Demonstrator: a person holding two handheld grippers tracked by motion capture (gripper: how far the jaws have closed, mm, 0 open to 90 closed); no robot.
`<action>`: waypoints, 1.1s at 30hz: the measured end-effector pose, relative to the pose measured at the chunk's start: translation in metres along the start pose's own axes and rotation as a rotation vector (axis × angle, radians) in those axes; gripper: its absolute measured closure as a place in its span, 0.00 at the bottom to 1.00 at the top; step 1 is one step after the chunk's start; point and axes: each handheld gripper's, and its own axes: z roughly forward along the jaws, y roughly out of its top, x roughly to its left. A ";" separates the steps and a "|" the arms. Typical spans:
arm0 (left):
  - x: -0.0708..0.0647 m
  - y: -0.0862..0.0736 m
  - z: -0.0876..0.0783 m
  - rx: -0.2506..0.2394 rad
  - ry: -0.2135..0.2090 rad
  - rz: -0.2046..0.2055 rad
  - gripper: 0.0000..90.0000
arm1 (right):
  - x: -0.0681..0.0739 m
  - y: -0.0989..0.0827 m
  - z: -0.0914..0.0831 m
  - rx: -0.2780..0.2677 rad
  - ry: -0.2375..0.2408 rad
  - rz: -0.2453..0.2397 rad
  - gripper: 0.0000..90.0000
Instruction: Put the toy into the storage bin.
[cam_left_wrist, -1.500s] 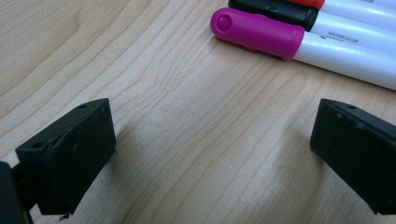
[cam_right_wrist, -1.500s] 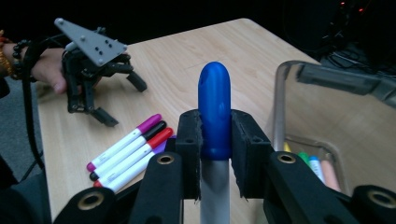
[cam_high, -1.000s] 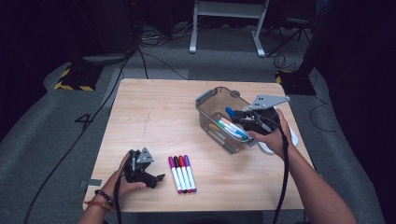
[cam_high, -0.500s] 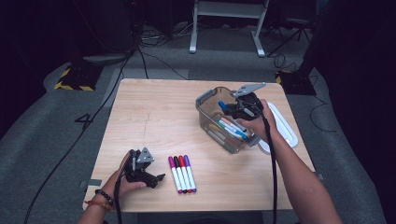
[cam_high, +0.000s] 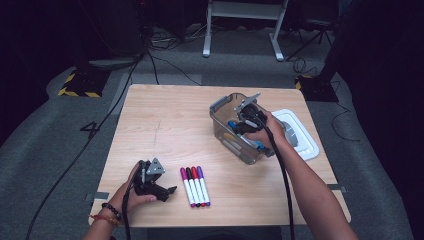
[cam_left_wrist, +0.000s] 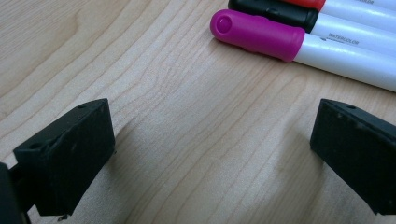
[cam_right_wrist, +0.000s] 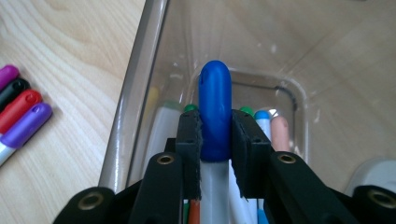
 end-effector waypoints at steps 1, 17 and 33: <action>0.000 0.000 0.000 0.000 0.000 0.000 0.00 | 0.001 0.000 0.001 0.016 -0.003 -0.008 0.83; 0.000 0.000 0.000 -0.001 -0.001 0.001 0.00 | 0.000 -0.004 -0.010 -0.049 -0.013 0.003 0.56; 0.000 0.000 0.000 -0.001 0.004 0.001 0.00 | 0.034 -0.048 -0.078 -0.322 -0.041 -0.056 0.40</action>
